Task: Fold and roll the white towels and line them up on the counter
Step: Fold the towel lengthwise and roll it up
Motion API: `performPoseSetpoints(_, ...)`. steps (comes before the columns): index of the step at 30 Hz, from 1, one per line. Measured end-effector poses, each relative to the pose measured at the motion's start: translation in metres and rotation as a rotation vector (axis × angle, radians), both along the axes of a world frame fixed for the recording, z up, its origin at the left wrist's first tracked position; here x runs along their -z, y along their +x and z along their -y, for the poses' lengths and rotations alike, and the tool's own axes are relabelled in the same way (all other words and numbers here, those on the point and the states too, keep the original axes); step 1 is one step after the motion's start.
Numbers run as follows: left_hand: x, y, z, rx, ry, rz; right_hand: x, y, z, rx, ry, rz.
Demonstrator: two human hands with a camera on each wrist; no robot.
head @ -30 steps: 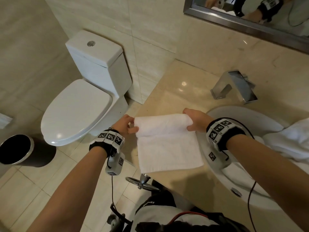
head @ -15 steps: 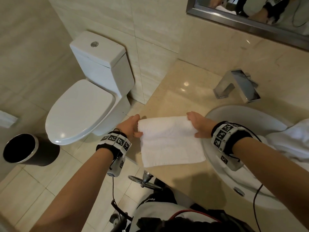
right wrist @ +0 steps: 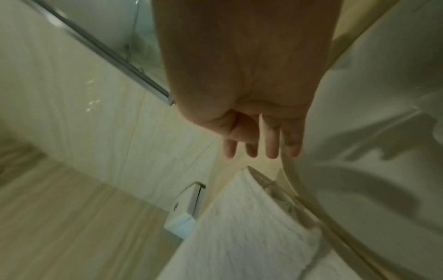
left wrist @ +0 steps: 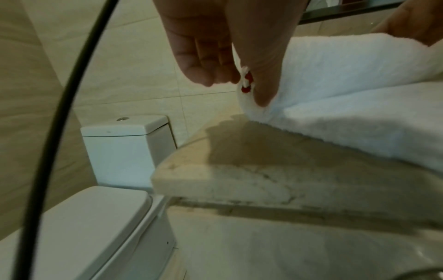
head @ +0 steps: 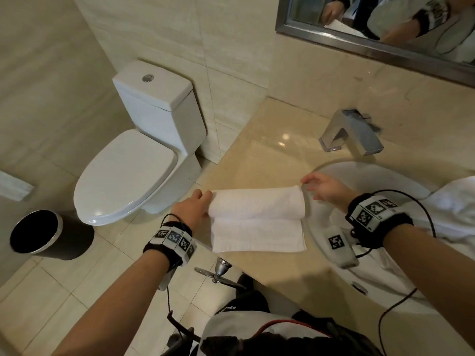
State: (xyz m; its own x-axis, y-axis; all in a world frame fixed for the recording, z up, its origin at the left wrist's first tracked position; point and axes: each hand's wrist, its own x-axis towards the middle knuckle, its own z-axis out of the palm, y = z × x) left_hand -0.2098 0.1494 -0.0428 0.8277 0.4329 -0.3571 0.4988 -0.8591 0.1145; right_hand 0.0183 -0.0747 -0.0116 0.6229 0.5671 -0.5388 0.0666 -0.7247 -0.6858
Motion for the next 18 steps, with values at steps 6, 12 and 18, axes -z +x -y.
performPoseSetpoints(6, 0.004, -0.019, 0.000, -0.024, -0.087, 0.076, 0.005, -0.014, -0.002, 0.090, -0.145, -0.115)
performPoseSetpoints(12, 0.007, -0.013, 0.007, -0.530, -0.516, 0.443, 0.011, -0.029, -0.008, 0.251, -0.075, 0.016)
performPoseSetpoints(18, 0.002, -0.012, 0.007, -0.806, -0.855, 0.336, 0.005, -0.036, -0.007, 0.149, -0.188, 0.101)
